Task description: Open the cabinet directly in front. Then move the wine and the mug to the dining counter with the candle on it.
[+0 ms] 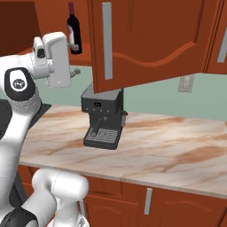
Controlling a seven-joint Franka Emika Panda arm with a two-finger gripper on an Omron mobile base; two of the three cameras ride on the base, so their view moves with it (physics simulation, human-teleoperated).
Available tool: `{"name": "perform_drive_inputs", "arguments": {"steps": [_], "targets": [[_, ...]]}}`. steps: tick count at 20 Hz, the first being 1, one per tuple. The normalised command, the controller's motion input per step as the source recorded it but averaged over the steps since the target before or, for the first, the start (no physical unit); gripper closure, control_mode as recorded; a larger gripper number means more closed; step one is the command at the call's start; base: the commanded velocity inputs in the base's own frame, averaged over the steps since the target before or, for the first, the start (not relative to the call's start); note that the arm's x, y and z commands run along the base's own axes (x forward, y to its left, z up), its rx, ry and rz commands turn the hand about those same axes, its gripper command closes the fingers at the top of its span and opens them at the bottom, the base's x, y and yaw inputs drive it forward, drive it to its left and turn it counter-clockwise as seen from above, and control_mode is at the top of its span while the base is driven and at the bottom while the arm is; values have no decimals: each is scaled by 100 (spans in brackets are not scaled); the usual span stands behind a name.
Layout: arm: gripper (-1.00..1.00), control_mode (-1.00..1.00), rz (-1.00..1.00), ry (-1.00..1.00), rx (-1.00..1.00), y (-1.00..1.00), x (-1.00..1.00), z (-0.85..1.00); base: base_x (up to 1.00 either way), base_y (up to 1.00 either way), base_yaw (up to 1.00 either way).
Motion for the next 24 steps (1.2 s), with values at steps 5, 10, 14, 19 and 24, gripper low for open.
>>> {"name": "perform_drive_inputs", "arguments": {"steps": [5,10,14,19,24], "targets": [[-100,-100,-4,0,-2,-1,53,-14,0,0,0],[-100,-100,-8,0,-3,-8,38,-10,0,0,0],[-100,-100,-16,0,-1,-23,12,-1,0,0,0],[-100,-100,-25,0,0,-19,0,0,0,0,0],[-100,-100,-26,0,0,-18,-1,0,0,0,0]]}}
